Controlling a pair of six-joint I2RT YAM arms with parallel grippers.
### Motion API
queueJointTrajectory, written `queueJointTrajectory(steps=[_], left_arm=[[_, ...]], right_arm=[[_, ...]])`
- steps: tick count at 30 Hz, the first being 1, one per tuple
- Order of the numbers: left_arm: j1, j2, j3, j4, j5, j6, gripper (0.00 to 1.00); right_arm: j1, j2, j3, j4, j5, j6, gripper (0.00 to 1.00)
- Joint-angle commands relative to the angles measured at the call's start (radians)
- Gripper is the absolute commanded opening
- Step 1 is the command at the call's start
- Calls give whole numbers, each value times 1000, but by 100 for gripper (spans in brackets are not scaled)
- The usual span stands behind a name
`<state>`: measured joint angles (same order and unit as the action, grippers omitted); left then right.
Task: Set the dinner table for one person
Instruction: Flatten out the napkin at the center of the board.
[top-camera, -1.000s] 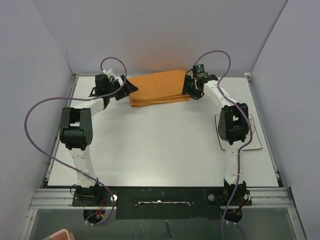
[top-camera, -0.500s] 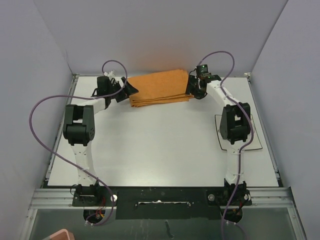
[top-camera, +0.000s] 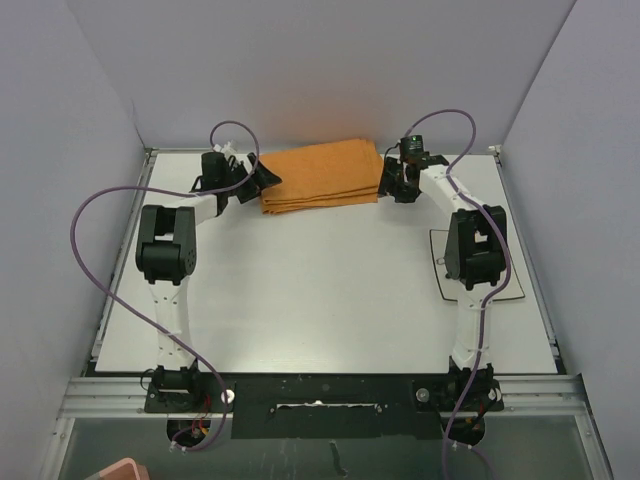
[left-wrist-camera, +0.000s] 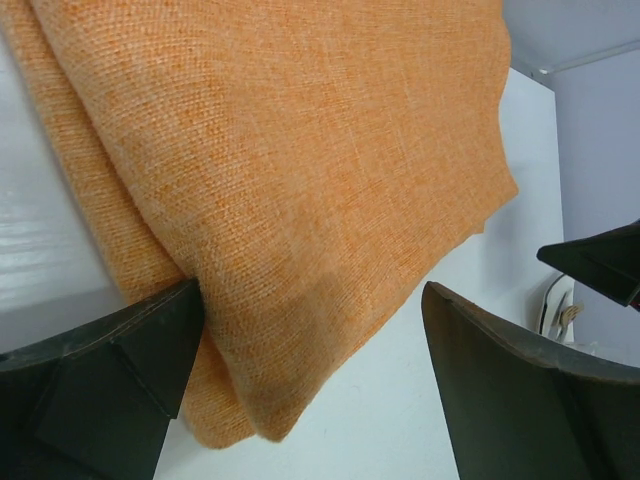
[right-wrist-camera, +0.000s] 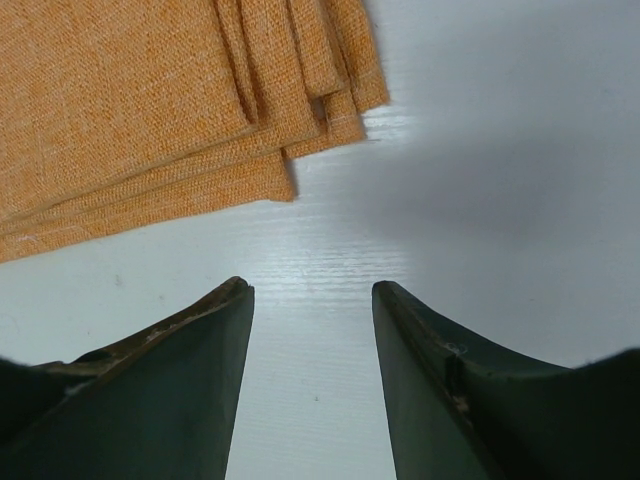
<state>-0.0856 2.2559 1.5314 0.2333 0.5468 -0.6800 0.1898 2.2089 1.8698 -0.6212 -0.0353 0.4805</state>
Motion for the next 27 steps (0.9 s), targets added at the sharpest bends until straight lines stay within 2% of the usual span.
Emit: queueJointTrajectory(steps=[1,2,3,5,6,7,8,9,12,17,23,27], left_arm=[[-23,50,69,89,-2,-37,86],[-26,56,69,106,3,-53,82],[-29,63,69,130,16,-71,71],[-34,78,71,154,26,-109,57],[-38,84,71,163,30,-122,46],[-41,89,67,181,37,-135,31],[-44,87,58,200,45,-151,5],[-45,79,46,221,54,-171,0],[-50,21,3,297,81,-245,0],[-80,-133,38,202,93,-264,0],[-117,-313,101,65,93,-261,0],[-132,-390,107,14,93,-251,0]], right_arm=[[3,-106,-23,53,-7,-3,52],[2,-110,-30,56,-8,-3,52],[2,-115,-36,56,-8,-3,51],[2,-126,-46,54,-13,1,51],[3,-137,-52,54,-14,6,51],[4,-149,-60,58,-14,10,51],[5,-164,-68,61,-14,15,51],[8,-177,-73,62,-14,16,51],[13,-223,-90,55,-18,22,50],[14,-343,-163,75,-19,24,50],[22,-422,-181,-26,-2,18,50],[36,-465,-259,-41,-32,30,52]])
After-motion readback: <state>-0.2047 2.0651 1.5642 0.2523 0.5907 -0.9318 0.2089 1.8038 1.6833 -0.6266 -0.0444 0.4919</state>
